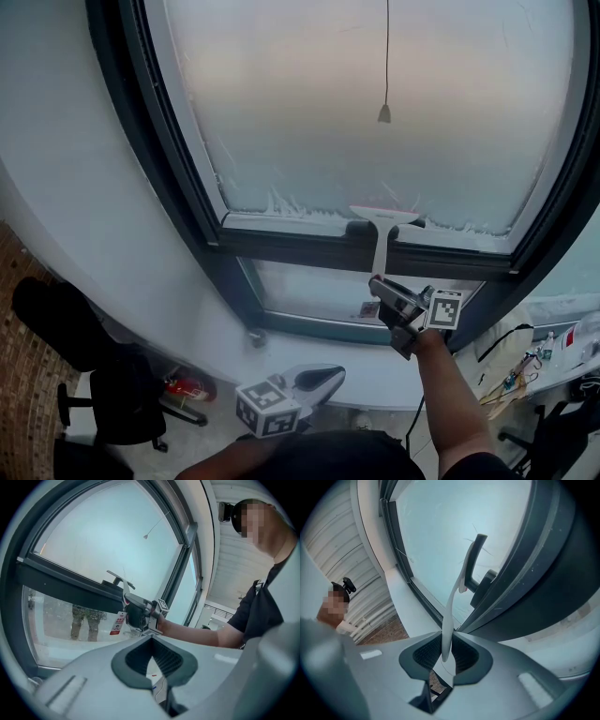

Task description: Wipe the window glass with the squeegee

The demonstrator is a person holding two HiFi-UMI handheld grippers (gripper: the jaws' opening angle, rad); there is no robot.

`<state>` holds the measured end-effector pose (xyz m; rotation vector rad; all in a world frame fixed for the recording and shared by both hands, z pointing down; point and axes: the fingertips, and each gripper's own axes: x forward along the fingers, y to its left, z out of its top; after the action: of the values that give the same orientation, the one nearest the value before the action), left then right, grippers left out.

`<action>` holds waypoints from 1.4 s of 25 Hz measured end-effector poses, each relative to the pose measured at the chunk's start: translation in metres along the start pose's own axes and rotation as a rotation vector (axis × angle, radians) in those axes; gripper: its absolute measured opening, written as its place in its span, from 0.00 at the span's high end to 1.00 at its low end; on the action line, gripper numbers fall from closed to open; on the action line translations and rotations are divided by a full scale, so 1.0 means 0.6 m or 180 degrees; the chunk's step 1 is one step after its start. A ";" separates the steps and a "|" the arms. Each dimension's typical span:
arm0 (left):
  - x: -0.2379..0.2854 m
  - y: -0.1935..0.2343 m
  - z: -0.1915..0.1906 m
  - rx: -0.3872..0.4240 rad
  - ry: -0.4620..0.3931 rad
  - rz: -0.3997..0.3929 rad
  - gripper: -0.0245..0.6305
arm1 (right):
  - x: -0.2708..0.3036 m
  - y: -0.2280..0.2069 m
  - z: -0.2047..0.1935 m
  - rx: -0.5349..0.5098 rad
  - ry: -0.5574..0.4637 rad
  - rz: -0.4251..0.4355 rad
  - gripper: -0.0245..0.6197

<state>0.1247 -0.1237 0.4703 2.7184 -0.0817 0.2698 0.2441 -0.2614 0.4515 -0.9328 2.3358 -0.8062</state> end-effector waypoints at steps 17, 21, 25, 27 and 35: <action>0.030 -0.014 0.007 0.0024 -0.0023 -0.0049 0.96 | -0.029 0.074 0.048 -0.0176 -0.0039 0.0244 0.82; 0.046 -0.023 0.011 0.0052 -0.0035 -0.0070 0.96 | -0.046 0.119 0.110 -0.0449 -0.0126 0.0323 0.82; 0.067 -0.040 0.011 0.0090 -0.0017 -0.0119 0.96 | -0.068 0.168 0.188 -0.0771 -0.0169 0.0386 0.82; 0.077 -0.046 0.011 0.0118 -0.0006 -0.0139 0.96 | -0.080 0.194 0.231 -0.0915 -0.0197 0.0425 0.82; 0.107 -0.058 0.029 0.0188 -0.0042 -0.0106 0.96 | -0.113 0.269 0.373 -0.1234 -0.0289 0.0560 0.82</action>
<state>0.1938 -0.0997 0.4541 2.7777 -0.0325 0.2482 0.3571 -0.1917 0.2001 -0.8762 2.4962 -0.2381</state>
